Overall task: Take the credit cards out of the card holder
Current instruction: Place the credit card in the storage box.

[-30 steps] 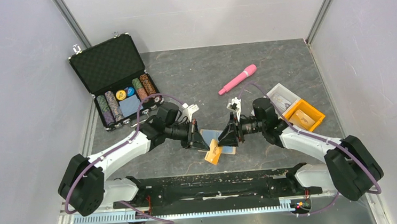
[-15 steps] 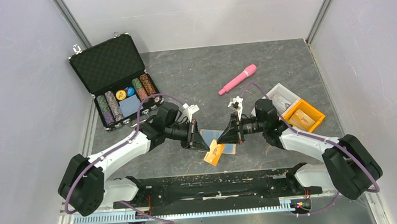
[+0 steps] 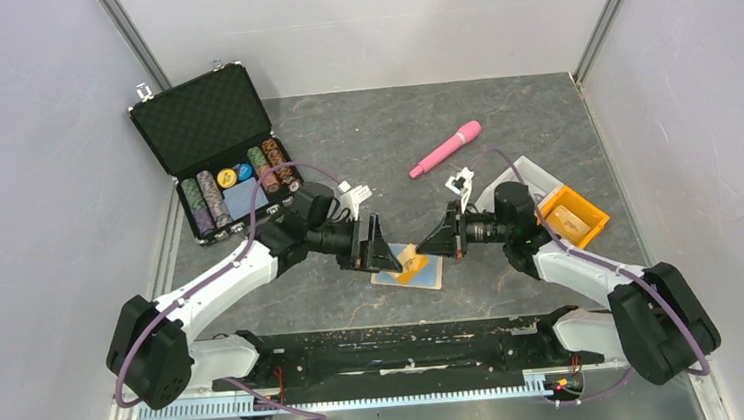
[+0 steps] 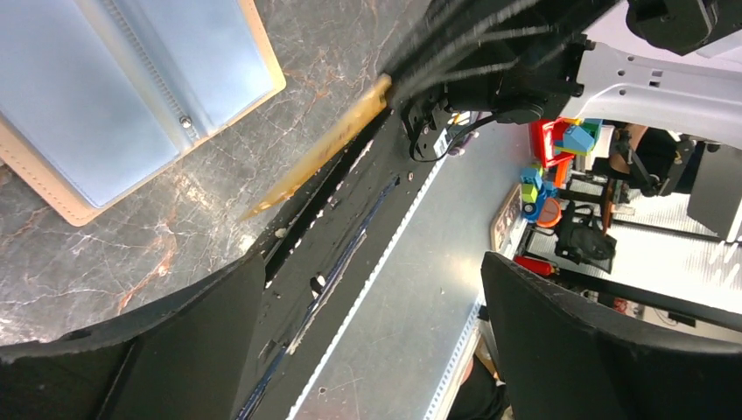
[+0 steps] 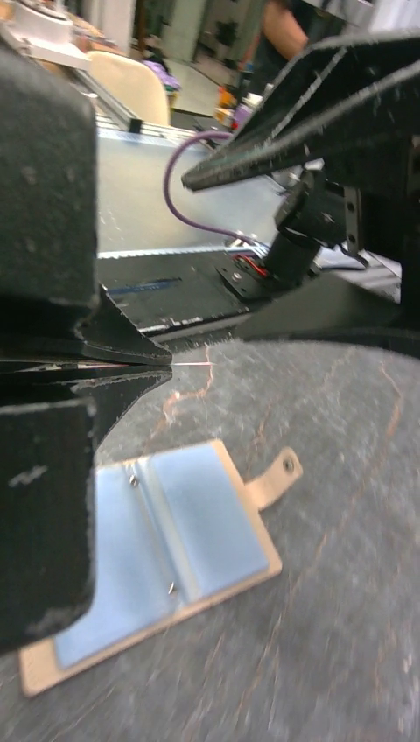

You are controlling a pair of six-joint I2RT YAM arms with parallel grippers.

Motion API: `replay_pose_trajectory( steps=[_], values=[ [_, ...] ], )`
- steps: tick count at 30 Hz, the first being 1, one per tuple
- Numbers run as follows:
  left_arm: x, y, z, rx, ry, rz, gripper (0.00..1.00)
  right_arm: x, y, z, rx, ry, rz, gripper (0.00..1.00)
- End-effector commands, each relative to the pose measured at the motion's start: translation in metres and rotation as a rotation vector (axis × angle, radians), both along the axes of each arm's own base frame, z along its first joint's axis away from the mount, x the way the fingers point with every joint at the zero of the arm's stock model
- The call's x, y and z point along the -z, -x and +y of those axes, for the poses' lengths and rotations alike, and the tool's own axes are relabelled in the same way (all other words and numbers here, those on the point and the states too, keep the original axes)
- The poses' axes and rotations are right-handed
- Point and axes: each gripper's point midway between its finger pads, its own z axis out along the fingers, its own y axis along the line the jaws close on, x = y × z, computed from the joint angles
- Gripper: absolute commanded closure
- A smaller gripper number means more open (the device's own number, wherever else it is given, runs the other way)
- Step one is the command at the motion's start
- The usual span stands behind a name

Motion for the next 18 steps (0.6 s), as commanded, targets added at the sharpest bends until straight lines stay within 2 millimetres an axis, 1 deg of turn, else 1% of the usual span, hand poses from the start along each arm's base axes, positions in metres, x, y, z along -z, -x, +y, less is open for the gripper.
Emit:
replay_pose_trajectory(
  steps=[1,5,9,11,14,18],
  values=[
    [-0.016,-0.006,0.004,0.011,-0.021,-0.104,0.00,0.000,-0.023,-0.020,0.150,0.006,0.042,1.00],
    [-0.015,-0.012,0.009,-0.016,-0.067,-0.131,0.00,0.000,-0.046,-0.040,0.290,0.018,0.108,1.00],
    [-0.012,-0.018,0.018,-0.041,-0.131,-0.168,0.00,-0.004,-0.069,-0.067,0.446,0.023,0.150,1.00],
    [-0.016,-0.018,0.019,-0.032,-0.140,-0.180,0.00,-0.002,-0.081,-0.086,0.534,0.055,0.159,1.00],
    [-0.019,-0.020,0.024,-0.030,-0.168,-0.209,0.00,-0.005,-0.093,-0.113,0.640,0.069,0.164,1.00],
    [-0.022,-0.018,0.029,-0.016,-0.174,-0.243,0.00,-0.011,-0.107,-0.162,0.828,0.073,0.174,1.00]
  ],
)
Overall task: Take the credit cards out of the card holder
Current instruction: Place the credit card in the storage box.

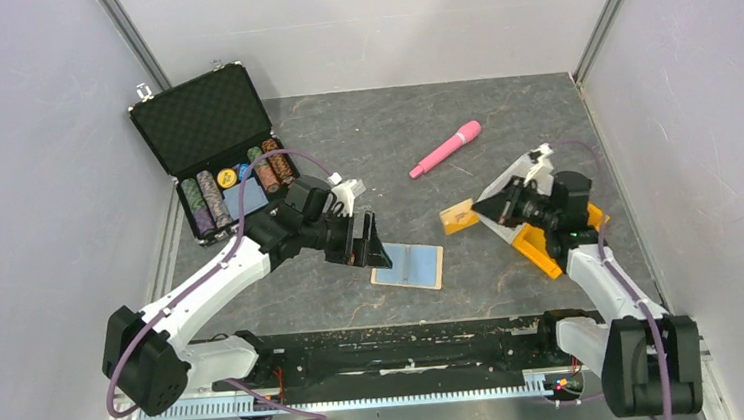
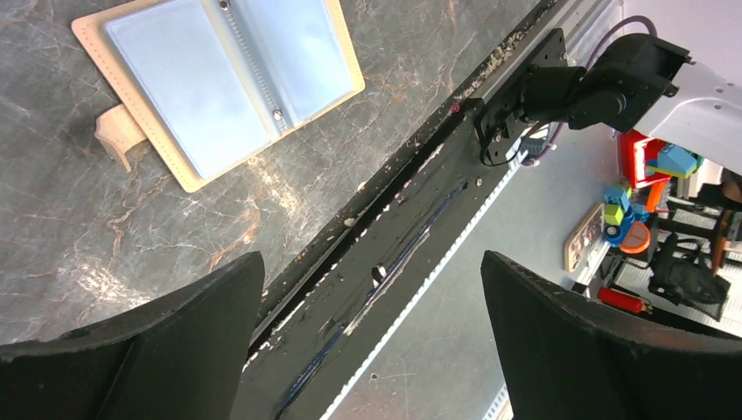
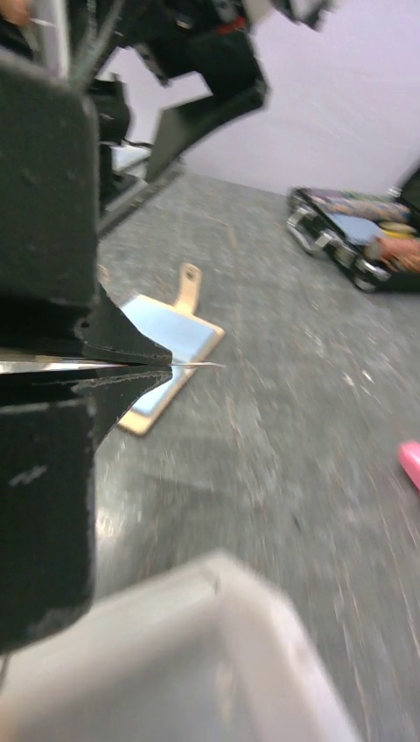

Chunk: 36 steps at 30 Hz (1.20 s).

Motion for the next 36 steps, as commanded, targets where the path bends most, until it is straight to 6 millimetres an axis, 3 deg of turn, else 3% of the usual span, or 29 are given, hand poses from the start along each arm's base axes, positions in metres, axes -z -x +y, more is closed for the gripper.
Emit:
replay_pose_trajectory(
  steps=[1,8,14,23,36],
  values=[
    [-0.018,-0.001,0.006,0.048,0.000,-0.112,0.00,-0.019,-0.021,-0.055,0.221,0.036,-0.017,1.00],
    [-0.018,0.008,0.005,0.081,0.021,-0.094,0.00,-0.025,-0.018,-0.161,0.614,0.065,0.045,1.00],
    [-0.019,0.015,0.001,0.110,0.053,-0.061,0.00,-0.027,0.001,-0.220,0.820,0.099,0.096,1.00],
    [-0.025,0.019,0.002,0.111,0.078,-0.075,0.00,-0.006,0.020,-0.249,0.929,0.156,0.182,1.00],
    [-0.028,0.022,0.004,0.111,0.088,-0.084,0.00,-0.027,0.025,-0.262,0.988,0.196,0.143,1.00]
  ],
)
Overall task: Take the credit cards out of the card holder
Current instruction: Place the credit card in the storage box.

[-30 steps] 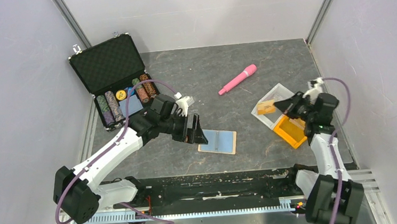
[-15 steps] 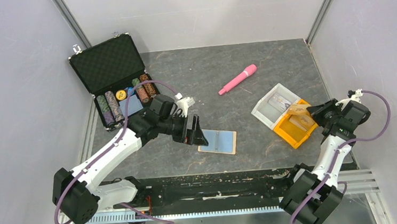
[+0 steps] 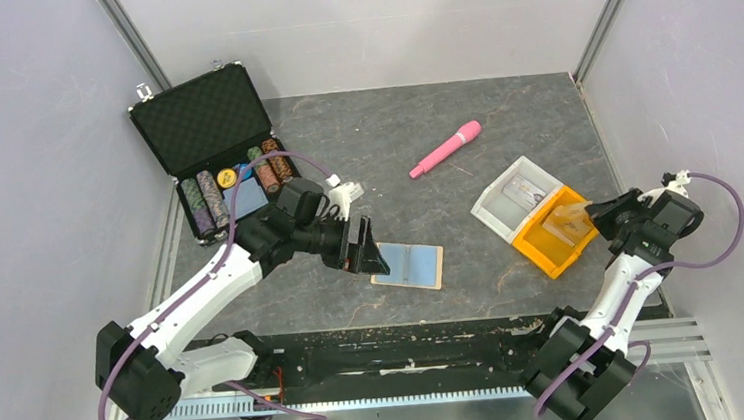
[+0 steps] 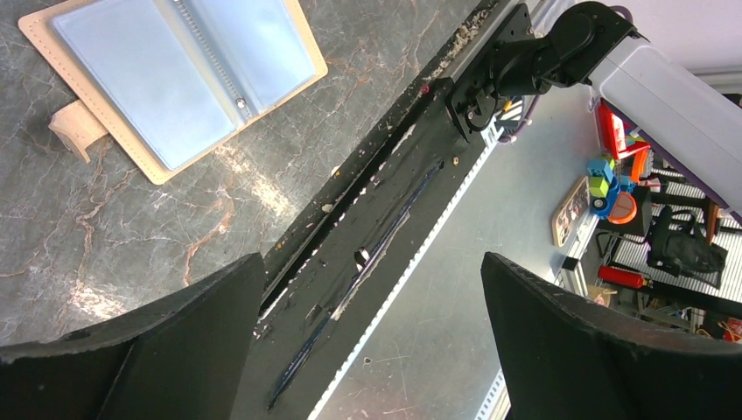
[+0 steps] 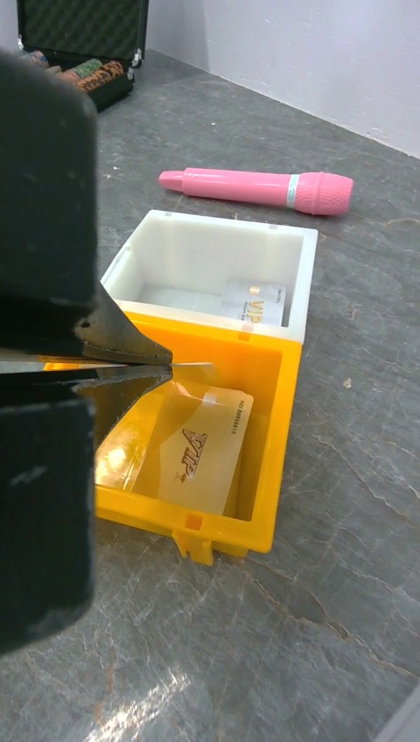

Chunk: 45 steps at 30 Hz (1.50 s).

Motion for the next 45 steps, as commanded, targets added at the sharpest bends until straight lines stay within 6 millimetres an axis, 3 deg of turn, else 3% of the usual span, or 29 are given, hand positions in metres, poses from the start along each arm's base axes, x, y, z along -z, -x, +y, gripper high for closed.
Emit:
replay_pose_trajectory(
  steps=[1,19,45],
  values=[
    [-0.010,0.005,-0.001,0.044,0.040,-0.053,0.00,-0.028,0.000,-0.014,0.033,0.101,-0.032,1.00],
    [-0.012,0.005,-0.001,0.041,0.049,-0.061,0.00,-0.012,-0.011,-0.016,0.047,0.053,-0.087,1.00],
    [-0.011,0.005,-0.002,0.047,0.048,-0.054,0.00,0.048,-0.005,-0.022,0.108,0.008,-0.025,1.00]
  ],
)
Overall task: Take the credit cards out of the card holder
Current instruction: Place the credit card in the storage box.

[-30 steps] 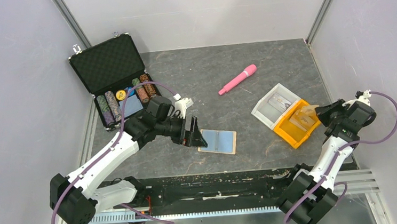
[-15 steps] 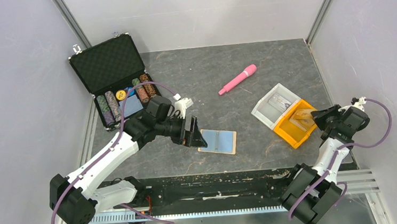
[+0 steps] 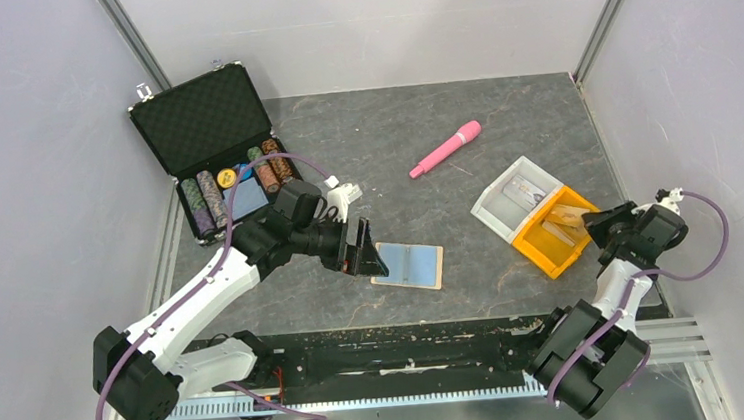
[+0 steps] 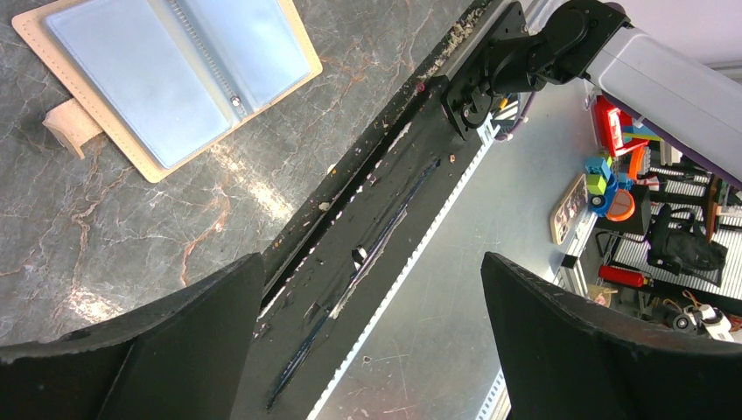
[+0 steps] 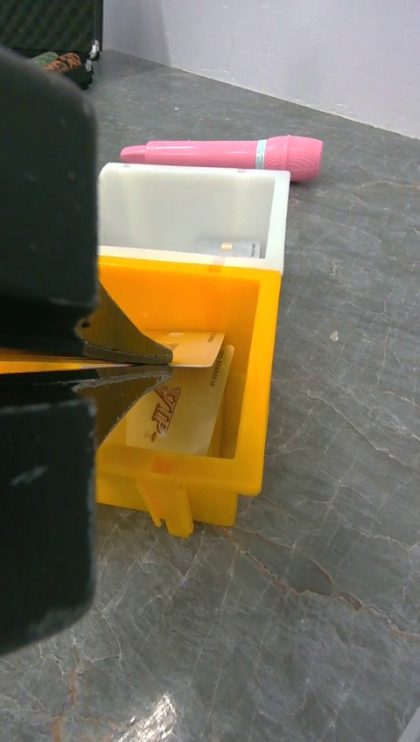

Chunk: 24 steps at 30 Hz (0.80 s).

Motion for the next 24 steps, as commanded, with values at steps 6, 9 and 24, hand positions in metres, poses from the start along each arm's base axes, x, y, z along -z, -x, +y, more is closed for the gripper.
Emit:
replay_pose_trajectory(
  steps=[6,9,24],
  values=[
    [-0.0071,0.0004,-0.0040,0.042,0.031,-0.043,0.00,0.0032,-0.0007,-0.0127,0.040,0.041,-0.026,1.00],
    [-0.0071,0.0003,-0.0041,0.042,0.031,-0.043,0.00,0.0023,0.0011,-0.0157,0.057,0.044,-0.032,1.00],
    [-0.0079,0.0001,-0.0036,0.039,0.032,-0.048,0.00,0.0033,-0.0006,-0.0189,0.047,0.055,-0.027,0.90]
  ],
)
